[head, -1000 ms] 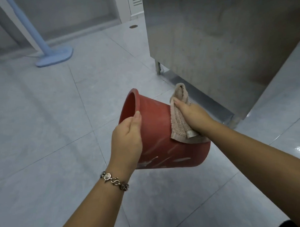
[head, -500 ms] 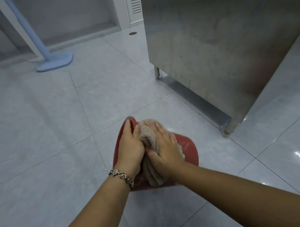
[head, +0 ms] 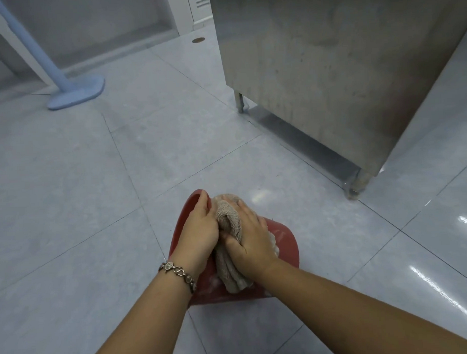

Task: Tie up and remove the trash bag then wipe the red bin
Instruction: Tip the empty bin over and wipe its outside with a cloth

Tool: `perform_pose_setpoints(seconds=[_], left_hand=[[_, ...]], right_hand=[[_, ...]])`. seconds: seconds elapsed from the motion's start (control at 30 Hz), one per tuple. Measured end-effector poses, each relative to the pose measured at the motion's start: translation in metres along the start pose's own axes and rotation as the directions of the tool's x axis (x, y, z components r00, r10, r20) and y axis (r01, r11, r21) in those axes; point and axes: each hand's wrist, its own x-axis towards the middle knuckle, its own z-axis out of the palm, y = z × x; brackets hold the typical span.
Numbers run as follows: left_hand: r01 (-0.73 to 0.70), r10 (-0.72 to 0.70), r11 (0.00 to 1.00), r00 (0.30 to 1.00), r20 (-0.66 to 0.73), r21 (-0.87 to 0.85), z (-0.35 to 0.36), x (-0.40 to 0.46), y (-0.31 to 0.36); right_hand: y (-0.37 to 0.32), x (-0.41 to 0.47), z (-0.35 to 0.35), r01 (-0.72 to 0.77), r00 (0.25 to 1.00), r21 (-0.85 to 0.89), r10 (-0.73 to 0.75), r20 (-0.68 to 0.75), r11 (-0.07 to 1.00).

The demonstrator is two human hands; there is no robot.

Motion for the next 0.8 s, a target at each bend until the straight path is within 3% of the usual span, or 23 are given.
perform_pose_setpoints(seconds=[0.13, 0.2, 0.3, 0.4, 0.57, 0.67, 0.8], left_hand=[[0.012, 0.01, 0.993, 0.983, 0.184, -0.118, -0.019, -0.008, -0.007], [-0.047, 0.047, 0.999, 0.977, 0.207, -0.006, -0.027, -0.015, -0.014], [-0.18, 0.158, 0.944, 0.982, 0.1, 0.278, -0.022, -0.014, -0.019], [-0.22, 0.221, 0.896, 0.974, 0.043, 0.387, -0.008, -0.009, -0.015], [-0.105, 0.117, 0.969, 0.992, -0.04, 0.224, -0.011, 0.004, -0.016], [-0.126, 0.126, 0.954, 0.992, 0.015, 0.271, -0.011, 0.004, -0.013], [-0.067, 0.103, 0.95, 0.989, -0.104, 0.305, -0.014, 0.017, -0.008]], right_hand=[[0.007, 0.017, -0.004, 0.014, 0.999, 0.01, -0.014, 0.035, 1.0], [0.012, 0.025, -0.006, -0.009, 0.999, 0.02, 0.008, 0.036, 1.0], [0.019, 0.027, -0.007, -0.028, 1.0, 0.028, 0.028, -0.01, 0.999], [0.02, 0.029, -0.006, -0.072, 0.993, 0.018, 0.074, -0.096, 0.997], [-0.005, -0.001, 0.023, 0.021, 0.989, -0.07, -0.031, -0.144, 0.997], [-0.009, -0.016, 0.037, 0.042, 0.96, -0.1, -0.068, -0.272, 0.994], [0.023, -0.046, 0.054, 0.102, 0.962, -0.293, -0.17, -0.214, 0.951]])
